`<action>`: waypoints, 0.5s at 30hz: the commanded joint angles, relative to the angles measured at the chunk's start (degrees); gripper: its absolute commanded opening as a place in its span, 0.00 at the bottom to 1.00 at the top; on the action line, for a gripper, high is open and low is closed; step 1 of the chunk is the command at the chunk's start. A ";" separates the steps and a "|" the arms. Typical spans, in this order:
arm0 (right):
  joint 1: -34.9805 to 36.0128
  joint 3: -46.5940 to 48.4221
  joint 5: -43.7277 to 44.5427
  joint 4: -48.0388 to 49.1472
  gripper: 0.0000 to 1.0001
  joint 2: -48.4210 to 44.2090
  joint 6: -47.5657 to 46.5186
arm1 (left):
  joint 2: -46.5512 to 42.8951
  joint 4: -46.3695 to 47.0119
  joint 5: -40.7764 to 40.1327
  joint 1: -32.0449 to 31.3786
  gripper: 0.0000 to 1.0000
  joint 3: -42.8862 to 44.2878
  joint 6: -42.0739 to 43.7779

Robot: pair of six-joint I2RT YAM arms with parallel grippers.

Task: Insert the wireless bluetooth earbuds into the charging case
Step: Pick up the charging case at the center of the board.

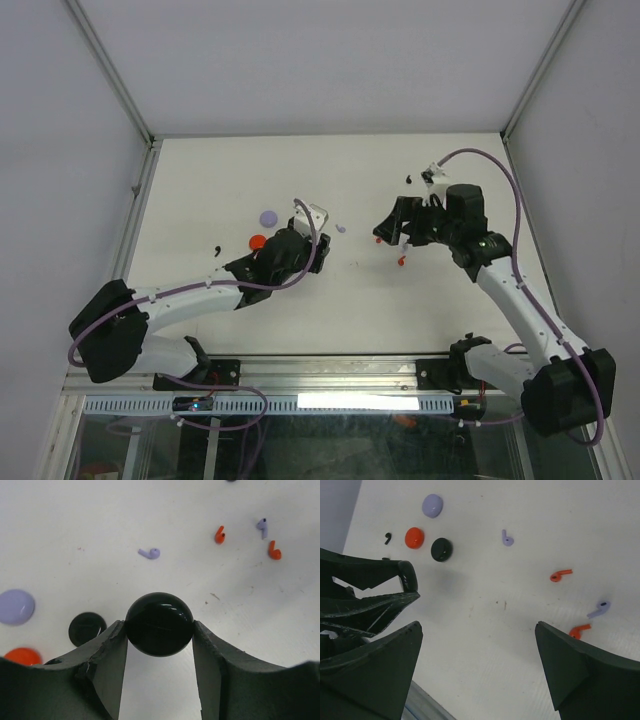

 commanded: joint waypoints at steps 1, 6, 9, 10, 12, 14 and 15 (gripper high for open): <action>2.18 5.68 -8.57 5.20 0.99 3.13 1.11 | -3.80 16.48 0.56 -1.34 0.38 -2.86 8.28; 6.67 9.90 -8.87 5.38 0.94 7.41 1.25 | -5.62 23.13 5.20 -2.25 0.38 -4.90 13.09; 8.94 11.90 -9.09 6.86 0.90 10.86 4.04 | -5.82 24.01 6.81 -2.82 0.38 -4.47 15.05; 9.79 12.71 -10.08 7.63 0.88 12.02 4.94 | -5.89 24.49 7.07 -3.03 0.38 -4.59 15.71; 11.53 14.47 -10.65 7.79 0.85 14.01 5.49 | -6.34 26.03 7.67 -3.25 0.38 -5.22 16.28; 13.01 15.81 -9.51 7.22 0.80 15.45 5.20 | -6.80 27.08 8.55 -3.32 0.38 -5.71 16.26; 13.48 16.16 -9.37 7.24 0.78 15.98 5.18 | -6.88 27.26 9.00 -3.36 0.38 -5.70 16.15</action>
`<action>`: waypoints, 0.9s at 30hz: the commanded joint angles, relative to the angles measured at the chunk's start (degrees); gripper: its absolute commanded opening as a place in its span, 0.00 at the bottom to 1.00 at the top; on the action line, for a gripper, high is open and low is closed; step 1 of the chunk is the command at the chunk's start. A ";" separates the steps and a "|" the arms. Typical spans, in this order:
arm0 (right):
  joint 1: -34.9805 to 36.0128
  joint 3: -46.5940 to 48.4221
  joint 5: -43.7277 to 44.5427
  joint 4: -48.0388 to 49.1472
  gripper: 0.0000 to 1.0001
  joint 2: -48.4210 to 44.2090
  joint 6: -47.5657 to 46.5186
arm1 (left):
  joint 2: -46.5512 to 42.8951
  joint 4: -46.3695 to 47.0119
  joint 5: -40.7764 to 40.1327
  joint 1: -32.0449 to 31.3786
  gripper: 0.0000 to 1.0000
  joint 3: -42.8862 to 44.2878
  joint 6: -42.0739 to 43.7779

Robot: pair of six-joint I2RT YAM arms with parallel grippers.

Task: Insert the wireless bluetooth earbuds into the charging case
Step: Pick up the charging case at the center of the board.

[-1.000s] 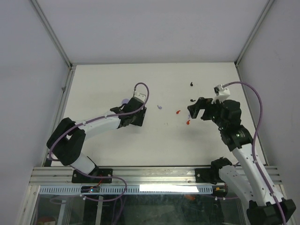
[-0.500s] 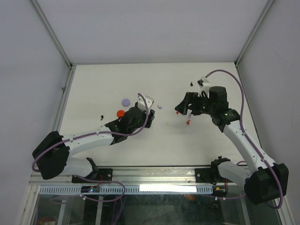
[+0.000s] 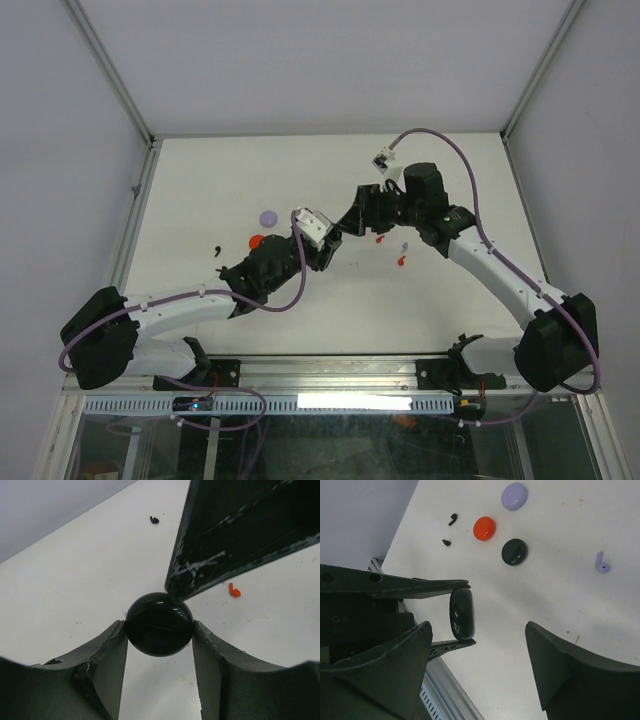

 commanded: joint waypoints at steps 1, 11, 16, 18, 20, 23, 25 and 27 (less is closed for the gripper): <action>2.77 4.40 -1.70 2.85 0.76 1.88 1.72 | -2.69 6.89 3.54 -0.63 0.38 -0.32 2.39; 5.04 5.15 -2.37 1.75 0.51 4.10 -1.19 | -3.03 7.28 4.09 -0.94 0.39 -0.67 2.04; 5.21 5.49 -3.62 1.02 0.25 3.23 -4.25 | -3.77 7.02 5.09 -0.89 0.45 -1.46 1.47; 5.21 5.50 -4.67 0.73 0.15 2.27 -6.04 | -4.39 6.35 5.69 -0.89 0.48 -1.86 0.53; 5.21 5.76 -5.58 0.14 0.09 1.35 -7.89 | -5.41 5.88 6.33 -0.85 0.55 -2.52 -0.55; 5.20 6.55 -7.18 -1.76 0.03 0.87 -10.86 | -8.06 5.68 8.23 -0.58 0.67 -4.09 -2.61; 5.24 6.72 -7.91 -2.67 0.01 0.47 -12.76 | -10.14 4.81 10.66 0.36 0.77 -4.83 -4.13; 5.21 5.94 -9.46 -1.96 0.00 -0.57 -14.45 | -12.57 3.34 14.43 2.11 0.83 -5.39 -6.33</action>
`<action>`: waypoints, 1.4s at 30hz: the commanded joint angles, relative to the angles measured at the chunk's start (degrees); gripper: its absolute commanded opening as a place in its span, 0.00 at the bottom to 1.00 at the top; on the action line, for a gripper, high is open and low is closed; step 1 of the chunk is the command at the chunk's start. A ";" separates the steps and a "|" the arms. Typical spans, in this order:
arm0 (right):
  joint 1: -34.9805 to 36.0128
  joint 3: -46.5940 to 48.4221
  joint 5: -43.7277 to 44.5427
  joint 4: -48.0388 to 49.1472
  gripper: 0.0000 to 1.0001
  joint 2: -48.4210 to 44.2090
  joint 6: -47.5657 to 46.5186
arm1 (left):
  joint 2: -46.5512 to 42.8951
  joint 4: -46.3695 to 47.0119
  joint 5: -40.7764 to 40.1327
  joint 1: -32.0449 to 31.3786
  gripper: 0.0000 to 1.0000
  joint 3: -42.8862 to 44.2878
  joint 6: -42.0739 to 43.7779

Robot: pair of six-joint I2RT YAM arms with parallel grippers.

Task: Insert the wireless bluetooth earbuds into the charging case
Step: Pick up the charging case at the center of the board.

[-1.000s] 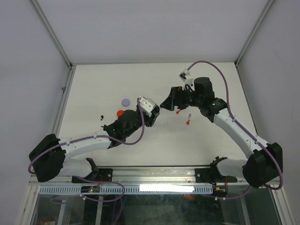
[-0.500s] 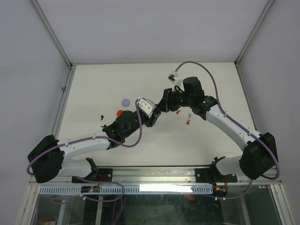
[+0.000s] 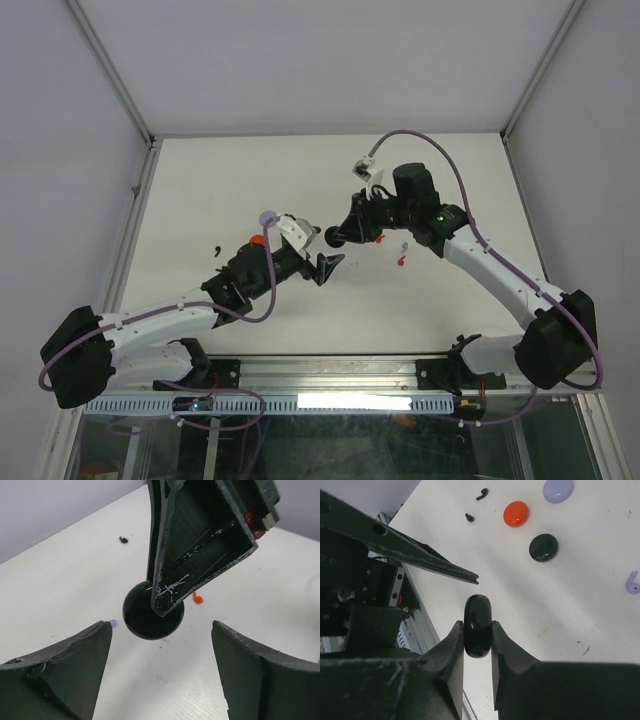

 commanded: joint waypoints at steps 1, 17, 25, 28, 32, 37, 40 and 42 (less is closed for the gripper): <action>0.10 2.01 -4.92 1.40 0.00 -4.24 -6.18 | -6.34 0.94 9.88 3.36 0.84 -1.41 -5.74; 1.59 -1.61 -17.65 7.36 0.00 -8.88 -12.56 | -9.18 11.27 44.07 18.27 0.67 -4.94 -19.43; 3.07 -0.92 -20.37 4.64 0.00 -8.00 -16.25 | -5.72 10.37 50.19 18.67 0.47 -2.45 -20.12; 3.97 -0.68 -20.29 4.12 0.00 -7.79 -17.31 | -5.04 10.92 51.18 18.67 0.44 -2.09 -20.52; 4.69 0.10 -20.15 2.19 0.00 -7.16 -19.14 | -4.62 11.70 52.79 18.64 0.41 -1.81 -21.26; 5.62 0.36 -20.19 1.35 0.00 -6.54 -20.48 | -4.24 12.71 55.16 18.63 0.31 -1.73 -22.46; 6.45 0.87 -20.41 0.35 0.00 -5.92 -21.47 | -4.01 12.84 56.41 18.68 0.26 -1.35 -22.64; 7.05 1.53 -20.30 -0.77 0.00 -5.42 -22.37 | -3.59 12.77 57.41 18.62 0.21 -1.07 -22.69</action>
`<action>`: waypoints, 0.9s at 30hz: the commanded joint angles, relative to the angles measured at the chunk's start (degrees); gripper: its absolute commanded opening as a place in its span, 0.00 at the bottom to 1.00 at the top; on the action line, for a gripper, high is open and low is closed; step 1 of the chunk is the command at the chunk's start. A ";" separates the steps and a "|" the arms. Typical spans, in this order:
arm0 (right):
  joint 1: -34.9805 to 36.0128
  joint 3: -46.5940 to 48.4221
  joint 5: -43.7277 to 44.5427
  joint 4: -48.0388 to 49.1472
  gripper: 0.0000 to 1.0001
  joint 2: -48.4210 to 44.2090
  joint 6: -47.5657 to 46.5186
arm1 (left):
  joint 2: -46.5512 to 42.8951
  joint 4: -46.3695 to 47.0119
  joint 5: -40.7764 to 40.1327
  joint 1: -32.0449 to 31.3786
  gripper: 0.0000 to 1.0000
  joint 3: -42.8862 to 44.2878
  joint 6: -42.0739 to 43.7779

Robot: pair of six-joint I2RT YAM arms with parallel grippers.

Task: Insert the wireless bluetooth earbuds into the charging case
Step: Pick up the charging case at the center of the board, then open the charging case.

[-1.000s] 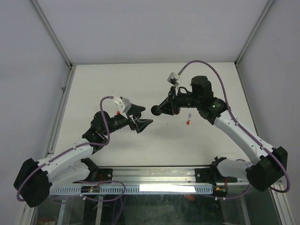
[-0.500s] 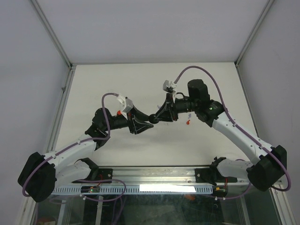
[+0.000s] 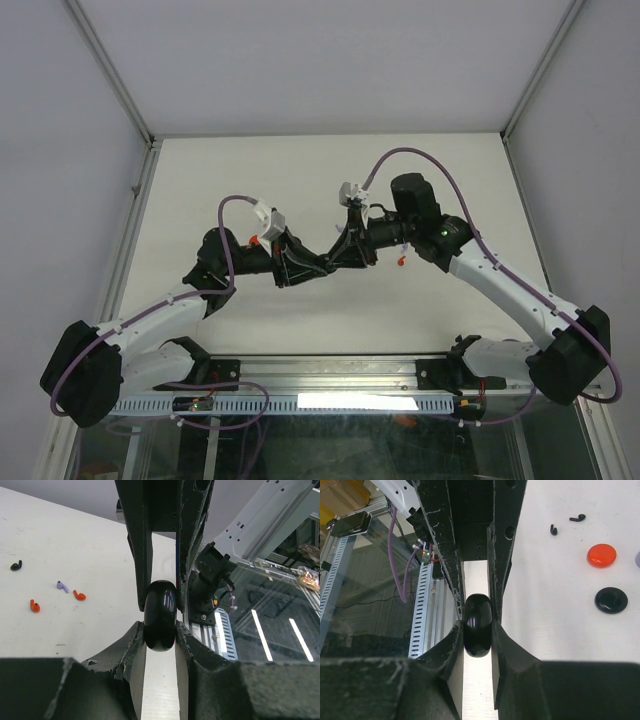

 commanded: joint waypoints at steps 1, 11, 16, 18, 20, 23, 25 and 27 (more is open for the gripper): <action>1.76 3.88 -1.15 -1.41 0.00 0.99 -2.78 | 0.82 4.28 4.33 0.24 0.18 3.05 -0.65; 1.85 4.14 4.63 -2.61 0.15 -1.11 -3.87 | -0.68 4.74 5.34 0.25 0.00 1.70 0.88; 1.77 4.06 9.91 -2.45 0.22 -1.75 -3.44 | -2.12 7.07 5.16 0.24 0.00 -0.31 1.65; 1.72 4.02 11.67 -2.29 0.24 -2.09 -3.21 | -1.85 9.08 5.84 0.18 0.00 -1.35 2.16; 1.58 3.86 13.30 -1.63 0.26 -2.35 -2.78 | -1.48 14.69 6.08 -0.04 0.00 -3.58 2.39; 1.21 4.06 14.52 -1.49 0.26 -2.57 -2.54 | -1.68 20.96 4.81 -0.11 0.00 -6.92 2.70; 1.01 4.14 14.78 -1.57 0.26 -2.77 -2.63 | -1.97 20.97 4.34 -0.15 0.00 -7.66 3.87; 0.86 4.28 14.92 -1.72 0.27 -2.96 -2.77 | -2.23 19.16 3.86 -0.37 0.00 -7.53 5.39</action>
